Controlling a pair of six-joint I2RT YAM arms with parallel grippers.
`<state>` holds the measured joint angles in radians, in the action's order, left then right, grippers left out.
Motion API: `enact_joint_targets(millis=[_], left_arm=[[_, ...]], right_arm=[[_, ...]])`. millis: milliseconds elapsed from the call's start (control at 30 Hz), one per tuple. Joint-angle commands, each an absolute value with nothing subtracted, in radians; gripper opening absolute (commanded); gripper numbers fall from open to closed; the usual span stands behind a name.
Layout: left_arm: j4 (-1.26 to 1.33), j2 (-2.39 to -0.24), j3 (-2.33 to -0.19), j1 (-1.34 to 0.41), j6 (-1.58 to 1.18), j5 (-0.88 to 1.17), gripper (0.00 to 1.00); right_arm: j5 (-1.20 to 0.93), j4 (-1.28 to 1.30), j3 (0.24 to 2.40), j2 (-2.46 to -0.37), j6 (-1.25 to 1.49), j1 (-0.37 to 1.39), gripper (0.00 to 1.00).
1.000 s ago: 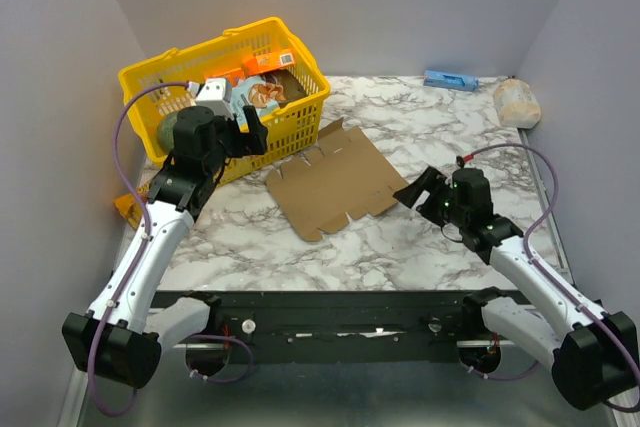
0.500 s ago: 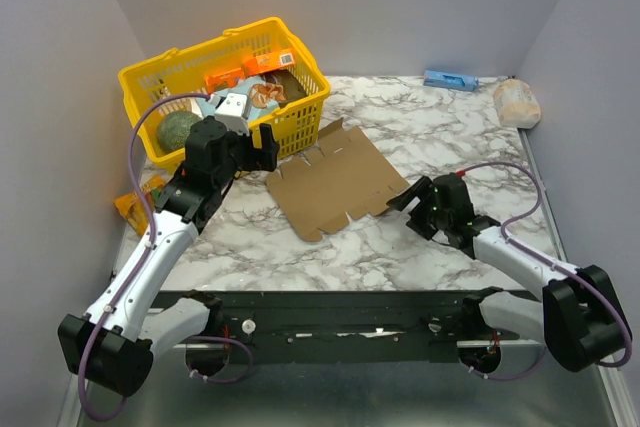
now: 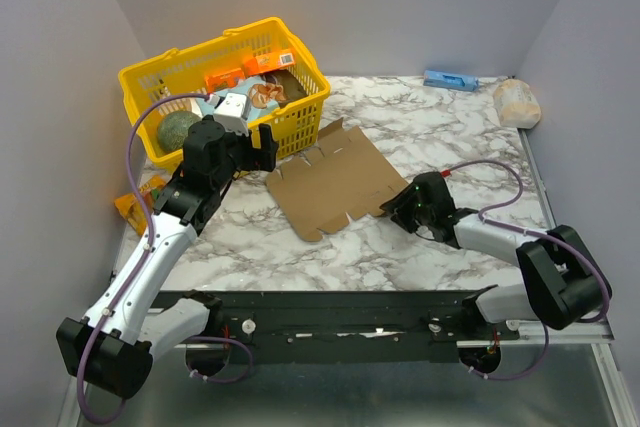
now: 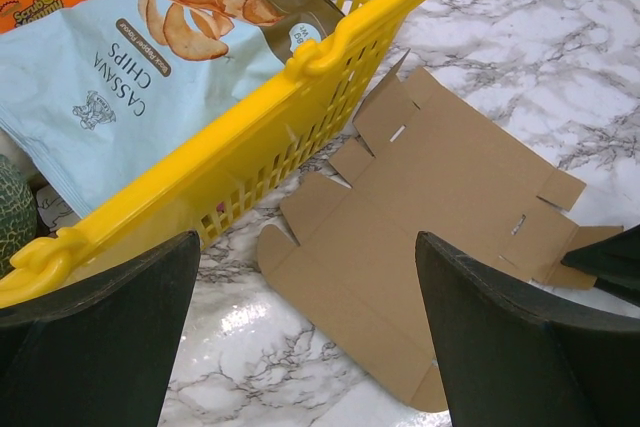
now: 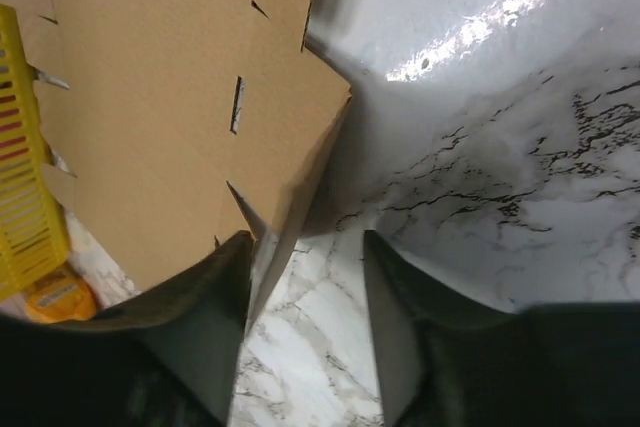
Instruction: Fold the paper box
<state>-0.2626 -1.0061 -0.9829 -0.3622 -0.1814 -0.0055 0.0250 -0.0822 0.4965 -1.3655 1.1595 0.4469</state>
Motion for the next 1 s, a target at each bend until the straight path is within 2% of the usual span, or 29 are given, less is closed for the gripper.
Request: enact_joint_targets(millis=[0, 100, 267, 300, 333, 400, 633, 733, 900, 967], left_arm=[[-0.242, -0.991, -0.974, -0.370, -0.161, -0.014, 0.96], [-0.241, -0.991, -0.971, -0.373, -0.153, -0.002, 0.92], [-0.232, -0.996, -0.966, -0.388, -0.143, 0.029, 0.92], [-0.227, -0.997, -0.963, -0.393, -0.140, 0.035, 0.92], [-0.226, -0.997, -0.962, -0.399, -0.137, 0.041, 0.92], [-0.218, -0.997, -0.957, -0.406, -0.132, 0.060, 0.92], [-0.163, -0.996, -0.936, -0.417, -0.144, 0.210, 0.99], [-0.146, -1.002, -0.934, -0.416, -0.163, 0.293, 0.99], [-0.110, -1.020, -0.942, -0.416, -0.181, 0.438, 0.99], [-0.113, -1.037, -0.962, -0.414, -0.184, 0.446, 0.99]], right_arm=[[0.090, -0.103, 0.506, -1.371, 1.201, 0.463, 0.52], [0.115, -0.089, 0.492, -1.345, 1.203, 0.463, 0.38], [0.169, -0.080, 0.471, -1.298, 1.195, 0.462, 0.16], [0.176, -0.074, 0.471, -1.284, 1.189, 0.462, 0.14], [0.192, -0.071, 0.469, -1.276, 1.184, 0.462, 0.06], [0.215, -0.043, 0.471, -1.256, 1.169, 0.462, 0.00], [0.399, 0.162, 0.486, -1.034, 1.040, 0.459, 0.00], [0.422, 0.225, 0.476, -0.847, 0.962, 0.459, 0.00], [0.351, 0.226, 0.469, -0.504, 0.772, 0.457, 0.01], [0.282, 0.230, 0.497, -0.442, 0.654, 0.457, 0.00]])
